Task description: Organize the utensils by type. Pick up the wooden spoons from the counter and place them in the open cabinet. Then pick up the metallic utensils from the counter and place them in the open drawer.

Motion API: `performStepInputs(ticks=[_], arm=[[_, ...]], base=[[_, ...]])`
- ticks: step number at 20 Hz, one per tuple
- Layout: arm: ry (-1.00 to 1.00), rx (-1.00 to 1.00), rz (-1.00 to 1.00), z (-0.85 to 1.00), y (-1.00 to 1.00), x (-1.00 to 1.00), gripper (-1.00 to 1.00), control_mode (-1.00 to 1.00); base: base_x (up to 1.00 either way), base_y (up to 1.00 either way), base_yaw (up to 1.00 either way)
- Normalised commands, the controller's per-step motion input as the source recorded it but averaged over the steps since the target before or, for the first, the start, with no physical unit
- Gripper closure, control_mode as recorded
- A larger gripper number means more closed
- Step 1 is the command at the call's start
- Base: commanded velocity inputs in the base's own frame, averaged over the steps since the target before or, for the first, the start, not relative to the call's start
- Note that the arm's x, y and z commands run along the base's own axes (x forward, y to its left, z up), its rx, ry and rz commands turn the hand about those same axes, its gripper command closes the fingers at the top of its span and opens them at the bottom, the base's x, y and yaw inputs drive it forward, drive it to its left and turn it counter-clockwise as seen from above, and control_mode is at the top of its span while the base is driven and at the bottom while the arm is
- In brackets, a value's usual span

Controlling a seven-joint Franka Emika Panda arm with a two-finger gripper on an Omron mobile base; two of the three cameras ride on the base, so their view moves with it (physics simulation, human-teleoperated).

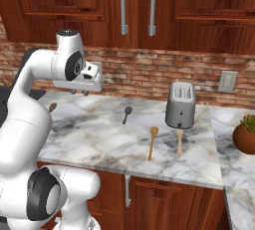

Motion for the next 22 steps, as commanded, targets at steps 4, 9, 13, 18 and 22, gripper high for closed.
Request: performStepInputs(ticks=[4, 9, 13, 18, 22], arm=[[0.00, 0.00, 0.00, -0.09, 0.00, 0.00, -1.00, -1.00], [0.00, 0.00, 0.00, -0.15, -0.10, 0.00, -1.00, -1.00], [0.00, 0.00, 0.00, -0.26, -0.19, 0.00, -1.00, -1.00], [-0.03, 0.00, 0.00, -0.31, -0.29, 0.00, -1.00, -1.00], [-0.07, 0.00, 0.00, -0.33, -0.34, 0.00, -1.00, -1.00]], base=[[0.00, 0.00, 0.00], [0.00, 0.00, 0.00], [0.00, 0.00, 0.00], [0.00, 0.00, 0.00], [0.00, 0.00, 0.00]])
